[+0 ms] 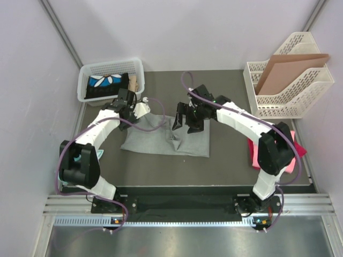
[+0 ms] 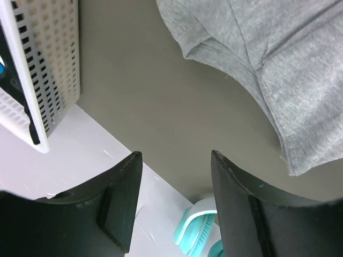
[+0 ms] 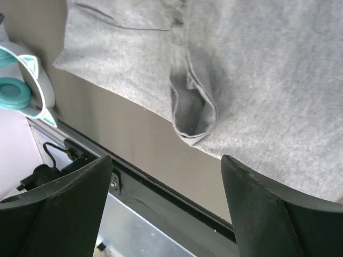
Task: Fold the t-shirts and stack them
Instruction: Fold the tshirt
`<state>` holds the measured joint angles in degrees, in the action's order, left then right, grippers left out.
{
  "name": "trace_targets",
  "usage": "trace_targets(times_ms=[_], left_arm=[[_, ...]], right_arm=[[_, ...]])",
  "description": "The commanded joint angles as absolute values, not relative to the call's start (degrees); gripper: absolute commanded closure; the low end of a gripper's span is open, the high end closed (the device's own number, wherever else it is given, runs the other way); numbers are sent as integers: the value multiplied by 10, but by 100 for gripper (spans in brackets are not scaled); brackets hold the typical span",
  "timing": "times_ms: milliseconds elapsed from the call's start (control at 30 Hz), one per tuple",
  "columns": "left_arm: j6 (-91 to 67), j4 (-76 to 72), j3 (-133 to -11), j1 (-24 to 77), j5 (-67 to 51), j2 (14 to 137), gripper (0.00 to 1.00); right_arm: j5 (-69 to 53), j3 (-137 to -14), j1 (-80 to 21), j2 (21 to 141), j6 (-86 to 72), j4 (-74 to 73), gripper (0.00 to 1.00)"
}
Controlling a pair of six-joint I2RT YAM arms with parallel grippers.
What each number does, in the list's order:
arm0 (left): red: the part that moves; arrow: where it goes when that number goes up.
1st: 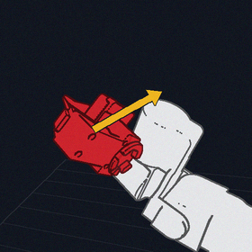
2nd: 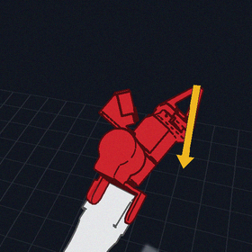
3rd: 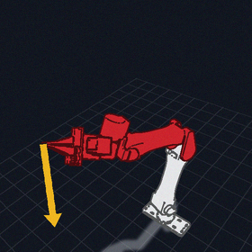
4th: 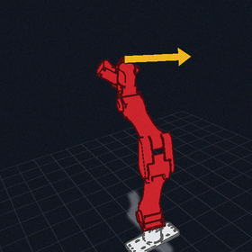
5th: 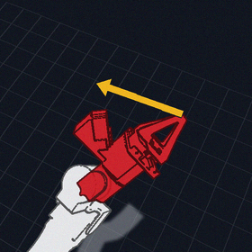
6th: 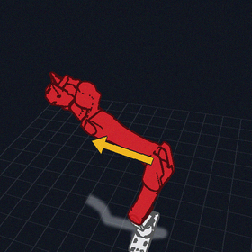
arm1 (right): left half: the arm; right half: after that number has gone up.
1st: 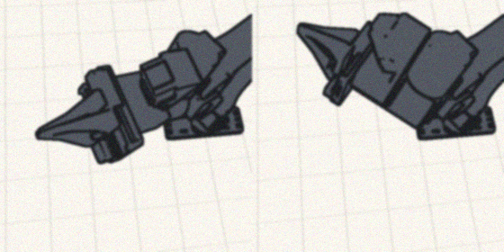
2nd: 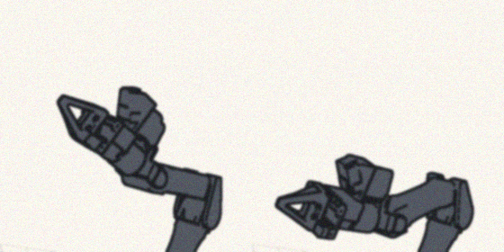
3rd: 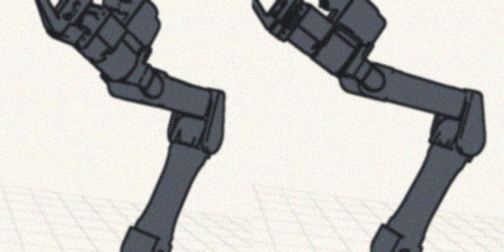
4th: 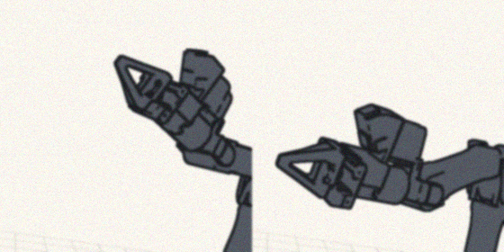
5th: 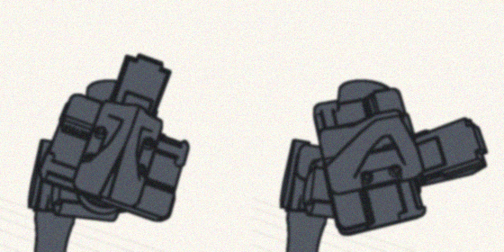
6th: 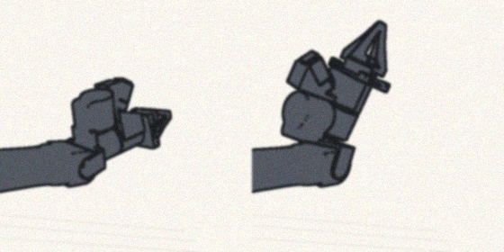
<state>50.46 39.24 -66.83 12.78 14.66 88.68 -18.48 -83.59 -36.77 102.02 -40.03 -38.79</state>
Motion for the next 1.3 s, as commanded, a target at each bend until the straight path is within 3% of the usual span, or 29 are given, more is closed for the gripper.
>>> trace_targets(times_ms=[0, 167, 567, 967, 1067, 1267], left_arm=[[483, 409, -689, 127, 134, 891, 41], [477, 424, -695, 140, 138, 883, 41], [370, 428, -765, 387, 70, 856, 40], [301, 345, -837, 468, 18, 1004, 40], [285, 334, -855, 470, 3, 1040, 40], [263, 332, -872, 477, -20, 1090, 41]], right_arm=[[-178, -803, -390, 1011, -388, -357, 18], [-134, -781, -383, 1020, -376, -367, 18], [-133, -707, -201, 962, -362, -354, 22], [-184, -635, -152, 985, -351, -302, 25], [-192, -613, -150, 995, -351, -284, 27], [-200, -583, -151, 1017, -352, -258, 43]])
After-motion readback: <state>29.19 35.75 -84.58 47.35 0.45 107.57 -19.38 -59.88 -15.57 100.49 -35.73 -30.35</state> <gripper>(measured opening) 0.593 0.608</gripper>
